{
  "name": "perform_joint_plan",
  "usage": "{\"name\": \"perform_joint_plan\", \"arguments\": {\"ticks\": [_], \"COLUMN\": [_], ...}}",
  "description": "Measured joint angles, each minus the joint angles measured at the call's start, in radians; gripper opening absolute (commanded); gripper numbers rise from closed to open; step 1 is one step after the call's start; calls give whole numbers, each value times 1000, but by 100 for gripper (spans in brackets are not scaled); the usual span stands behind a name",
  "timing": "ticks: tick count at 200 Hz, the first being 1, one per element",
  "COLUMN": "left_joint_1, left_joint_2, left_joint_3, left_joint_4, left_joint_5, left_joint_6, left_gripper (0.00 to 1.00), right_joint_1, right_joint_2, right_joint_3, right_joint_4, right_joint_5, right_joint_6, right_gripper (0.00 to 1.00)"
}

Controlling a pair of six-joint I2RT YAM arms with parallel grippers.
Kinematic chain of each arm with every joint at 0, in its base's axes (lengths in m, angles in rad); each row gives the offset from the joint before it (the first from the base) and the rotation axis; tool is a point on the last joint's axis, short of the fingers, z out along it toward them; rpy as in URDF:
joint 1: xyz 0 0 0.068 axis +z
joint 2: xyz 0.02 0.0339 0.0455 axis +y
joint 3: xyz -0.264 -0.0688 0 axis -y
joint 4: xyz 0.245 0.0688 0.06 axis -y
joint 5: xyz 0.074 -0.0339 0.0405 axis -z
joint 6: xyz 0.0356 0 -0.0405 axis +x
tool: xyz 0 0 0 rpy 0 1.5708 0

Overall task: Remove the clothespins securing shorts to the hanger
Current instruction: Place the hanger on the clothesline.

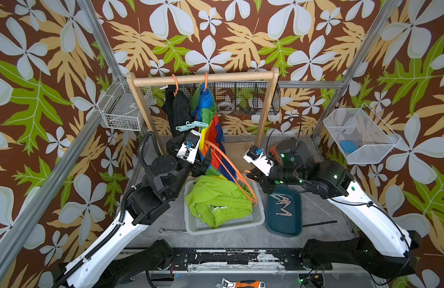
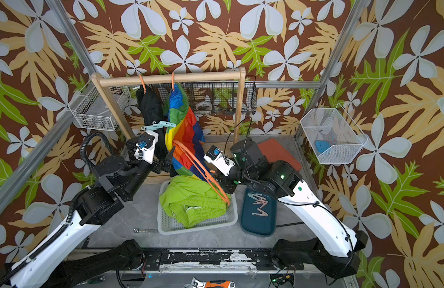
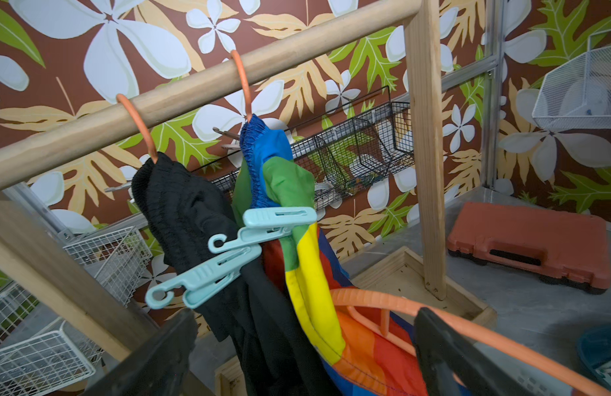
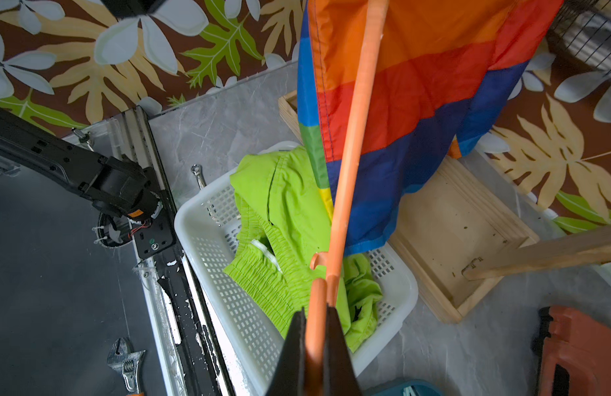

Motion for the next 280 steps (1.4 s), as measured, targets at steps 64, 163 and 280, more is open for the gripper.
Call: {"name": "perform_joint_plan", "arguments": {"ticks": [64, 163, 280], "left_joint_1": [-158, -189, -187], "left_joint_2": [72, 129, 404], "left_joint_3": [-135, -298, -231], "left_joint_4": [29, 445, 719], "left_joint_5": [-60, -303, -240], "left_joint_6": [145, 533, 737], "left_gripper": [100, 100, 78], "right_joint_1": [0, 0, -2], "right_joint_2": [11, -1, -53], "right_joint_3": [-2, -31, 14], "right_joint_4": [2, 10, -58], "right_joint_5": [-2, -21, 59], "right_joint_6": [-8, -7, 32], "right_gripper": [0, 0, 0]}}
